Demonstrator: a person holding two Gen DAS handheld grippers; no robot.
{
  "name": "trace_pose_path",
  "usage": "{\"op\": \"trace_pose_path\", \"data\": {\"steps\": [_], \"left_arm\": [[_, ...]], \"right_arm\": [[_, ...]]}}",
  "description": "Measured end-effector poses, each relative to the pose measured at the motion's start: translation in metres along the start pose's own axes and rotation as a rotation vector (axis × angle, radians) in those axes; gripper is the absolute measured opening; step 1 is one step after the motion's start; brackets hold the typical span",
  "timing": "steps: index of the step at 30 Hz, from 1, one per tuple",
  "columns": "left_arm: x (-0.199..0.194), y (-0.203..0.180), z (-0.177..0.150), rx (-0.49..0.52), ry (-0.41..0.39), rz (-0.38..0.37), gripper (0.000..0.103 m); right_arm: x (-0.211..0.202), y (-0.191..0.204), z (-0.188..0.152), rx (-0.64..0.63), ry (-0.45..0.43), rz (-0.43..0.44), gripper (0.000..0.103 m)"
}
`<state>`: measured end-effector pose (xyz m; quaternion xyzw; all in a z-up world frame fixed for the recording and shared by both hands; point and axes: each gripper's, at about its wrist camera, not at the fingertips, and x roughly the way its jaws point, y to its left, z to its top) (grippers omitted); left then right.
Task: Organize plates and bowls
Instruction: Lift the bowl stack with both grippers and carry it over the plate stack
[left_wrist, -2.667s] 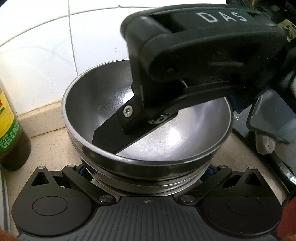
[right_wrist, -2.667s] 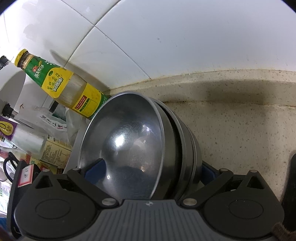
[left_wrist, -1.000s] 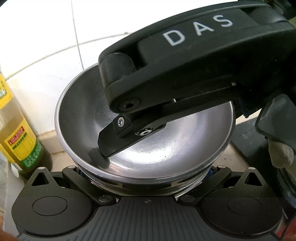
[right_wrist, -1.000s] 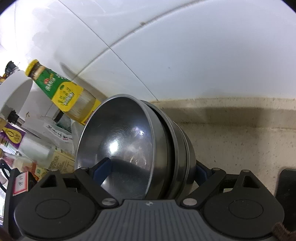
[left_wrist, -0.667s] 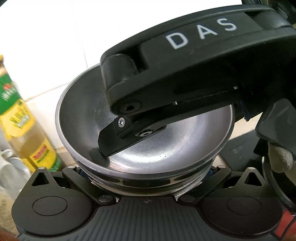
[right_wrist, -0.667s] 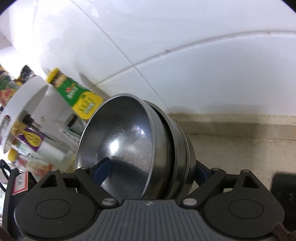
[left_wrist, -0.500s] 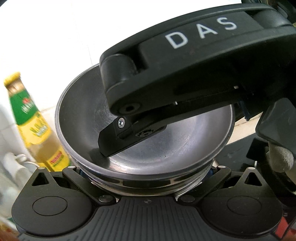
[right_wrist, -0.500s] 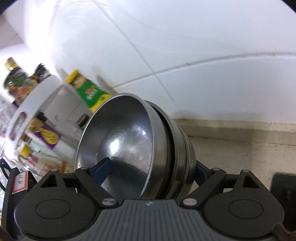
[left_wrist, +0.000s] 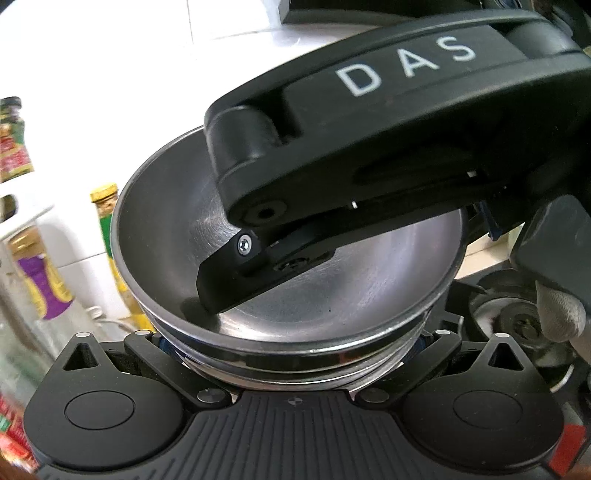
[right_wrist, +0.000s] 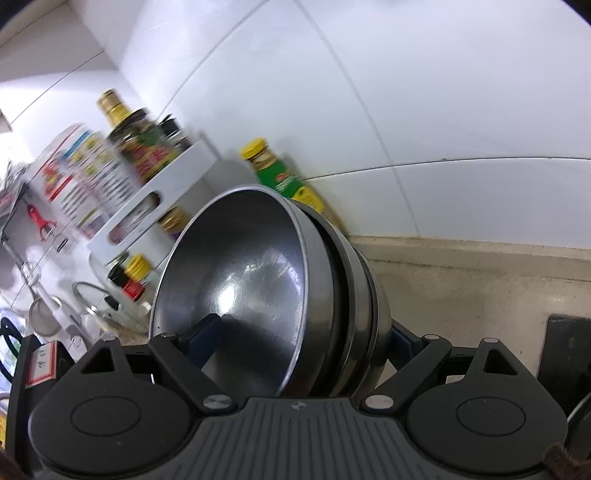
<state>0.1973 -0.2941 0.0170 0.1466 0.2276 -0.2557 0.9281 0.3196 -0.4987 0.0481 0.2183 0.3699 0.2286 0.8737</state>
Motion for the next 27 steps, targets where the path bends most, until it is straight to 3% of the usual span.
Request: {"op": "trace_pose_path", "data": {"steps": [14, 27], "left_arm": [[-0.036, -0.008, -0.042, 0.003, 0.057, -0.063, 0.103], [-0.049, -0.013, -0.08, 0.035, 0.117, -0.118, 0.103]], "right_arm": [[-0.015, 0.057, -0.068, 0.048, 0.027, -0.035, 0.087], [-0.026, 0.08, -0.14, 0.132, 0.063, -0.061, 0.087]]}}
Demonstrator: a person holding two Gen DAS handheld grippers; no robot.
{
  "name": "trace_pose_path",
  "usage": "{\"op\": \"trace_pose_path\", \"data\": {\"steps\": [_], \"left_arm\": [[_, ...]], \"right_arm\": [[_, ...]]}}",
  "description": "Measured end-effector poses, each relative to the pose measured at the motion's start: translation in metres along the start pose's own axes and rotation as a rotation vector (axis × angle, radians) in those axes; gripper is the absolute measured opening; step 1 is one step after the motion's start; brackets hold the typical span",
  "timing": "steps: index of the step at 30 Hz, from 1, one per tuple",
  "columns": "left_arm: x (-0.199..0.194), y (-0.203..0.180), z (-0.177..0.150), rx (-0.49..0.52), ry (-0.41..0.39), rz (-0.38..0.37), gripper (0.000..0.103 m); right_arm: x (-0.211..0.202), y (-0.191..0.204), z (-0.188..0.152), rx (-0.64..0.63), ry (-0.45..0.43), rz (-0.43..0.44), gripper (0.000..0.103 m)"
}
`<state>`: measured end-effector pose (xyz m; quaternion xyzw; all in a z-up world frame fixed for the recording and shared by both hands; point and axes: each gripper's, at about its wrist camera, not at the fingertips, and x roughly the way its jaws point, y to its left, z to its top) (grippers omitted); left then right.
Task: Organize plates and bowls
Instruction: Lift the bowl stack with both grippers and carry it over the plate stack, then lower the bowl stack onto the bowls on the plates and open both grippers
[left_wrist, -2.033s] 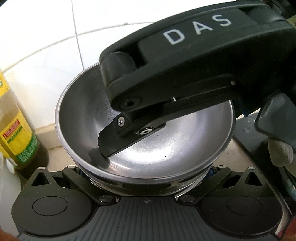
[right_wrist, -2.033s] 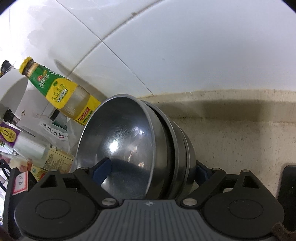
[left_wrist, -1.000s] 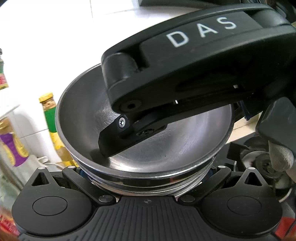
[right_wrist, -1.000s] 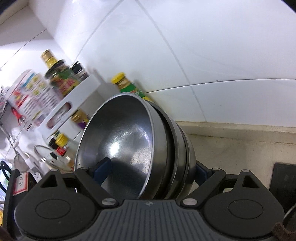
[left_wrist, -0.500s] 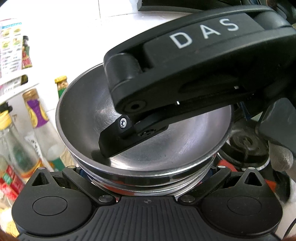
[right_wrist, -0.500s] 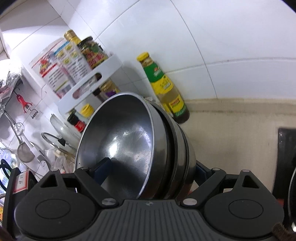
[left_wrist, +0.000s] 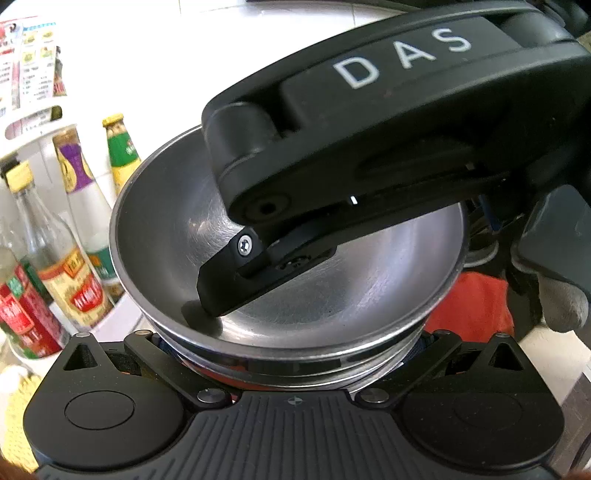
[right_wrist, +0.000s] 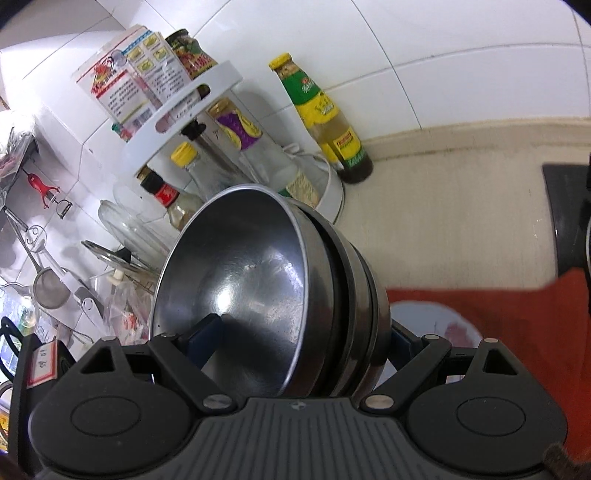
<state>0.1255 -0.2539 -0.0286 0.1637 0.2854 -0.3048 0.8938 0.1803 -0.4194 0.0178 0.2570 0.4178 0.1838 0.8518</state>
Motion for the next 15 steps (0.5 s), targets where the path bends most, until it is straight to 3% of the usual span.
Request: {"op": "trace_pose_path", "data": {"steps": [15], "left_arm": [[0.079, -0.003, -0.029, -0.038, 0.163, -0.057, 0.103]], "right_arm": [[0.039, -0.043, -0.049, 0.142, 0.094, -0.025, 0.087]]}}
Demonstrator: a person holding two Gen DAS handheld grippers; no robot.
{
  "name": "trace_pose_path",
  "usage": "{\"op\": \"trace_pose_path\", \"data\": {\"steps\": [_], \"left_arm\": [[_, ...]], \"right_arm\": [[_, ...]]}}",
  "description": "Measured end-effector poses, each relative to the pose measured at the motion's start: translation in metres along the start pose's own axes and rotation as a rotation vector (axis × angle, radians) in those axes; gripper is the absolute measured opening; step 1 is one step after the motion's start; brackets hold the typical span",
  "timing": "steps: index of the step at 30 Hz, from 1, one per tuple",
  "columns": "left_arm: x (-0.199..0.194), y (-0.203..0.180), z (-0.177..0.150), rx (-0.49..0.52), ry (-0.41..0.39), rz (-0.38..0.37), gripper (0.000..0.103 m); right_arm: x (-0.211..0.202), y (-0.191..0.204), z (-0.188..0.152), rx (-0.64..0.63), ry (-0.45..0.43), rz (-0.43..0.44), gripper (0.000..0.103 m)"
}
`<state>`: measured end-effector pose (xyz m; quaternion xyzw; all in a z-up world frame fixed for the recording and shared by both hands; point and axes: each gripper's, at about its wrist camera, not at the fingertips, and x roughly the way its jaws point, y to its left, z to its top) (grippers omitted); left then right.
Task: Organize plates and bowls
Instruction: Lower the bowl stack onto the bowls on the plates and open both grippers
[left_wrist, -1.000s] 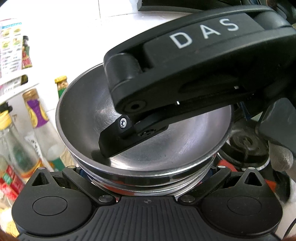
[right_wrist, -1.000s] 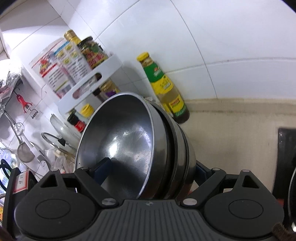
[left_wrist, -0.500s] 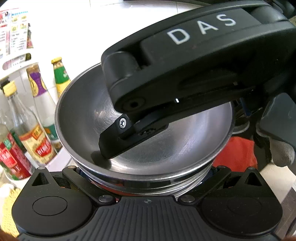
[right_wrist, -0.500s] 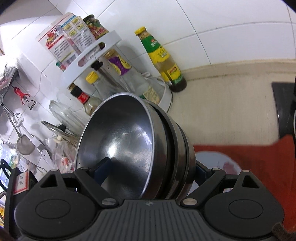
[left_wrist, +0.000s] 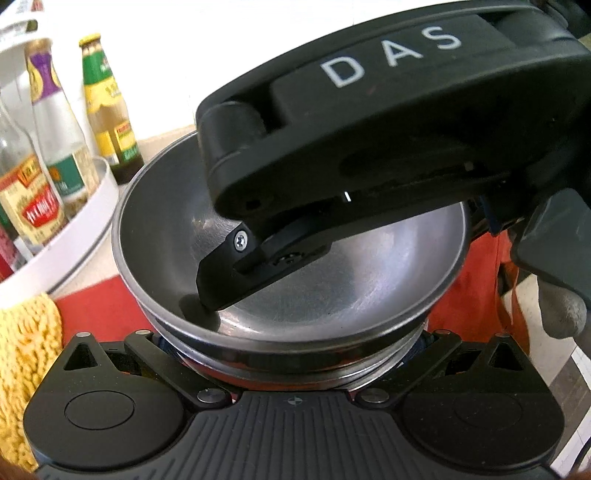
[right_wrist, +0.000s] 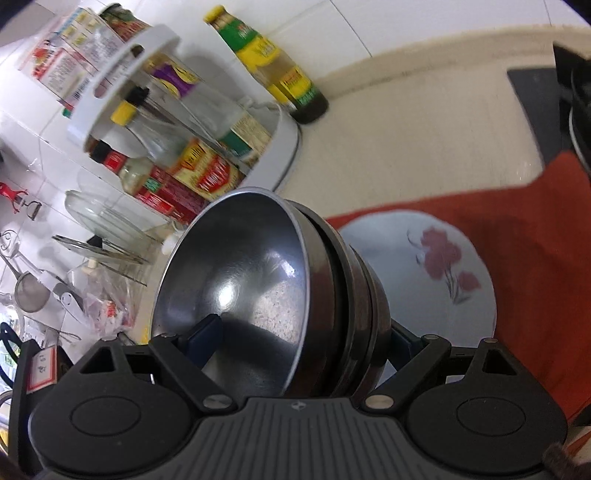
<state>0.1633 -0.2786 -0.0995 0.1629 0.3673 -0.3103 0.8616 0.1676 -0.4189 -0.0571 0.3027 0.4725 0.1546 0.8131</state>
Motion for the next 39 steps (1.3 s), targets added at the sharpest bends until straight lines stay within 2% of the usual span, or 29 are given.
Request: {"op": "trace_pose_path", "data": {"steps": [4, 6, 12, 15, 19, 30, 34, 39], "left_arm": [[0.024, 0.009, 0.005, -0.019, 0.015, -0.009, 0.103], [0.014, 0.02, -0.009, -0.031, 0.02, -0.009, 0.103], [0.021, 0.024, -0.004, -0.011, 0.004, -0.003, 0.103], [-0.003, 0.012, -0.014, -0.01, 0.01, -0.003, 0.103], [-0.006, 0.028, -0.023, -0.019, 0.031, -0.003, 0.103], [-0.012, 0.045, -0.033, -0.043, 0.034, 0.016, 0.103], [-0.036, 0.021, -0.03, -0.026, 0.034, 0.034, 0.103], [-0.046, 0.027, -0.03, -0.058, 0.046, 0.045, 0.103]], "right_arm": [[0.011, -0.008, -0.002, 0.006, 0.022, -0.004, 0.087], [0.016, -0.012, -0.001, 0.011, 0.025, -0.006, 0.087], [0.022, -0.023, 0.002, 0.038, 0.021, -0.01, 0.086], [0.018, -0.018, 0.004, -0.025, -0.012, -0.059, 0.086], [0.013, -0.009, 0.003, -0.09, -0.02, -0.079, 0.086], [0.015, -0.003, -0.002, -0.112, -0.032, -0.125, 0.086], [0.009, 0.005, -0.007, -0.144, -0.073, -0.161, 0.086], [-0.01, 0.007, -0.012, -0.158, -0.125, -0.196, 0.086]]}}
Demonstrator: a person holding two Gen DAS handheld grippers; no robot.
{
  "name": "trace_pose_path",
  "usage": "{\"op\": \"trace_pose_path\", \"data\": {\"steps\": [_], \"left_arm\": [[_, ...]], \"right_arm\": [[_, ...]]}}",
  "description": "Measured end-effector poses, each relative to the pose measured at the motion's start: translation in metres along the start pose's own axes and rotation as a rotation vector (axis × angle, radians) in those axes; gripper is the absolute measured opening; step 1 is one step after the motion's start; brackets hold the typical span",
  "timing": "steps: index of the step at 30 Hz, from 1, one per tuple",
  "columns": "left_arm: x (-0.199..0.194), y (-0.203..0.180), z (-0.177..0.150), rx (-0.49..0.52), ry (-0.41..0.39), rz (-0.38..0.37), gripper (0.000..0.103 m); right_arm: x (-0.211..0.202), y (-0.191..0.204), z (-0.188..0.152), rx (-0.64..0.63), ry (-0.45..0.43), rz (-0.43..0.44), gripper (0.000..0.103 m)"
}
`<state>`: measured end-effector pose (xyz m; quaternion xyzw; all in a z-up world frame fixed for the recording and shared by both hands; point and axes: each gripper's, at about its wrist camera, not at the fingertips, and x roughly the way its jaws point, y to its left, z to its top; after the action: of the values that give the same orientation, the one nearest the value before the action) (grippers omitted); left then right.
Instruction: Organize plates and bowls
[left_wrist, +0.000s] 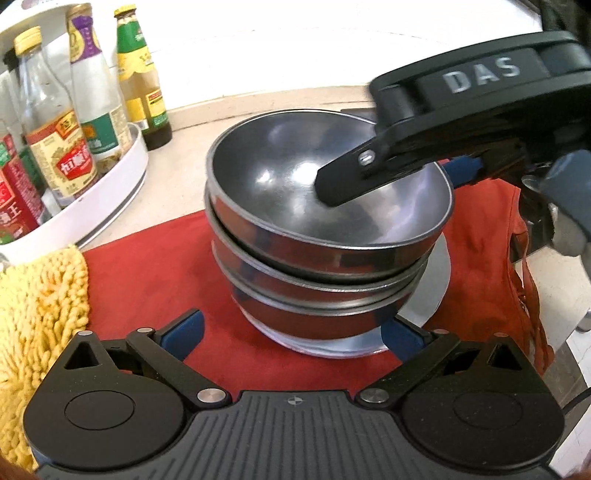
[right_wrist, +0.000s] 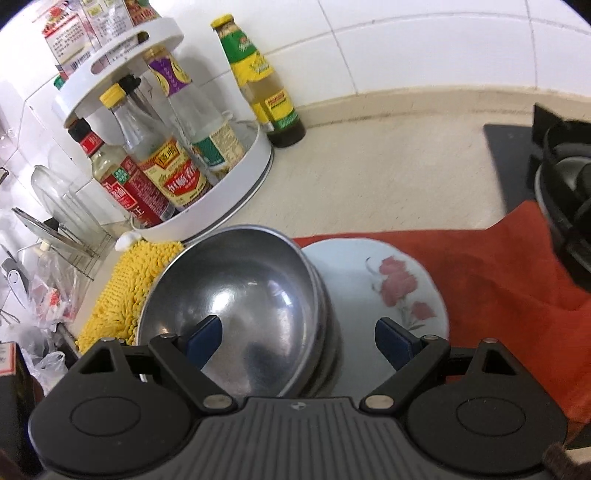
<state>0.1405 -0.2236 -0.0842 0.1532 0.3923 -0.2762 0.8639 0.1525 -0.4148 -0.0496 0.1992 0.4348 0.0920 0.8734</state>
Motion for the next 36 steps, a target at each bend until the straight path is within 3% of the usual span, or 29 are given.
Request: {"op": "trace_pose_path", "data": {"steps": [7, 13, 17, 22, 36], "left_arm": [[-0.025, 0.011, -0.005, -0.05, -0.02, 0.018, 0.103], [-0.064, 0.032, -0.011, -0.136, -0.097, 0.098, 0.103], [-0.083, 0.047, -0.014, -0.19, -0.14, 0.199, 0.103], [-0.103, 0.065, -0.017, -0.286, -0.173, 0.211, 0.103], [-0.138, 0.085, -0.037, -0.42, -0.156, 0.358, 0.103]], "right_arm": [[-0.024, 0.007, -0.006, -0.012, -0.053, -0.03, 0.086], [-0.052, 0.037, -0.016, -0.064, -0.12, -0.008, 0.088], [-0.063, 0.064, -0.02, -0.129, -0.145, 0.017, 0.088], [-0.072, 0.095, -0.027, -0.23, -0.178, 0.041, 0.089], [-0.063, 0.122, -0.046, -0.285, -0.164, 0.006, 0.089]]}}
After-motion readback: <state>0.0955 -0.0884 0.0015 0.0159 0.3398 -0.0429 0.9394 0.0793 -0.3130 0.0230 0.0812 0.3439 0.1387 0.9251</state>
